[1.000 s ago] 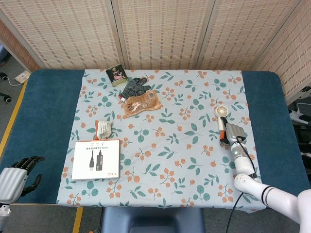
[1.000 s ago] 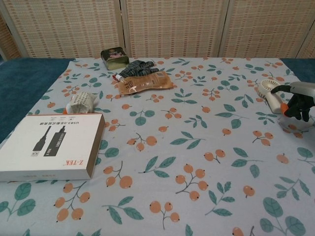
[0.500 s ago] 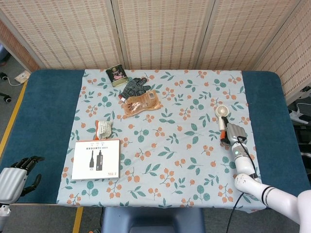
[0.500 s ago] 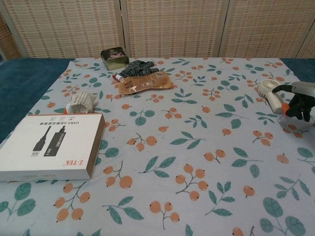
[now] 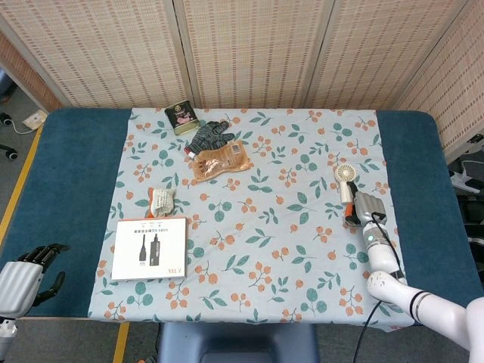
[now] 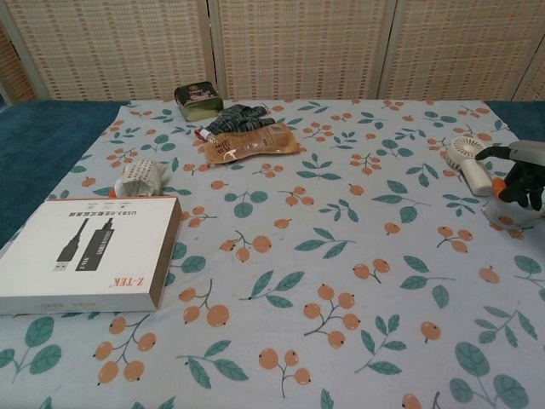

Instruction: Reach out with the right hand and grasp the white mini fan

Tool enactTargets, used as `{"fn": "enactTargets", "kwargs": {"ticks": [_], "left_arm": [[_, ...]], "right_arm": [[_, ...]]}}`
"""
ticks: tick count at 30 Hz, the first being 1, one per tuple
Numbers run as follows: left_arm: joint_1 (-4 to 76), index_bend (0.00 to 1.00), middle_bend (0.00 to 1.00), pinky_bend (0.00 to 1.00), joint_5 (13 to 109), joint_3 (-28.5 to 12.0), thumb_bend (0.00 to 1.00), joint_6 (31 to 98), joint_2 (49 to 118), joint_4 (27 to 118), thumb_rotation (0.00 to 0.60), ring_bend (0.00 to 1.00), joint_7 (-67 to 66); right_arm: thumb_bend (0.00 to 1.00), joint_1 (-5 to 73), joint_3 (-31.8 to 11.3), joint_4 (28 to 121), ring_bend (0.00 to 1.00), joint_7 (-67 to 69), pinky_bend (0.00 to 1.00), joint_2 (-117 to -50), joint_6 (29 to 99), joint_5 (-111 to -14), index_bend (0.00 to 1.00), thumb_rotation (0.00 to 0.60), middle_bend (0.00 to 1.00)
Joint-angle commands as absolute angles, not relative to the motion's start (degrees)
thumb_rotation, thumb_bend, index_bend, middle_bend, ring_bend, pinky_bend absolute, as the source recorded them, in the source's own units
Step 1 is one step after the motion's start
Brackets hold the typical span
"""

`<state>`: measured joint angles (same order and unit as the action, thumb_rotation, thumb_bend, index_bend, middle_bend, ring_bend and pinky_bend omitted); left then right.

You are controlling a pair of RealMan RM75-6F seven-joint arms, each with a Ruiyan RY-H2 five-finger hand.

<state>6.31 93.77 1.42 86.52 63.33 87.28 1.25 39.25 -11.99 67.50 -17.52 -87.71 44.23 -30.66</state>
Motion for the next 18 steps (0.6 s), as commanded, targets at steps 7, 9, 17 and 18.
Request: {"fn": "enactTargets", "kwargs": {"ticks": [7,9,17,18], "left_arm": [[6.3,0.26,0.29,0.50,93.7,1.4,0.44,86.5,63.3,87.4,0.600,0.30,1.3],[6.3,0.26,0.29,0.50,93.7,1.4,0.44,86.5,63.2,87.4,0.600,0.30,1.3],[6.3,0.26,0.29,0.50,93.7,1.4,0.44,86.6,63.2,87.4,0.600,0.30,1.4],[6.2,0.26,0.29,0.50,93.7,1.4,0.44,86.6,63.2,87.4,0.600,0.30,1.4]], "right_arm": [[0.67,39.2,-11.9,66.9,0.66,-17.5,0.63,-88.1,43.9,-30.6,0.06,0.600,0.84],[0.67,39.2,-11.9,66.8,0.66,-17.5,0.63,-88.1,43.9,-30.5,0.06,0.600,0.84],[0.67,38.9,-11.7,66.4,0.66,-17.5,0.63,-88.3,43.8,-30.4,0.06,0.600,0.84],[0.67,38.9,-11.7,66.3,0.66,-17.6,0.63,-88.3,43.8,-30.4,0.06,0.600,0.84]]}}
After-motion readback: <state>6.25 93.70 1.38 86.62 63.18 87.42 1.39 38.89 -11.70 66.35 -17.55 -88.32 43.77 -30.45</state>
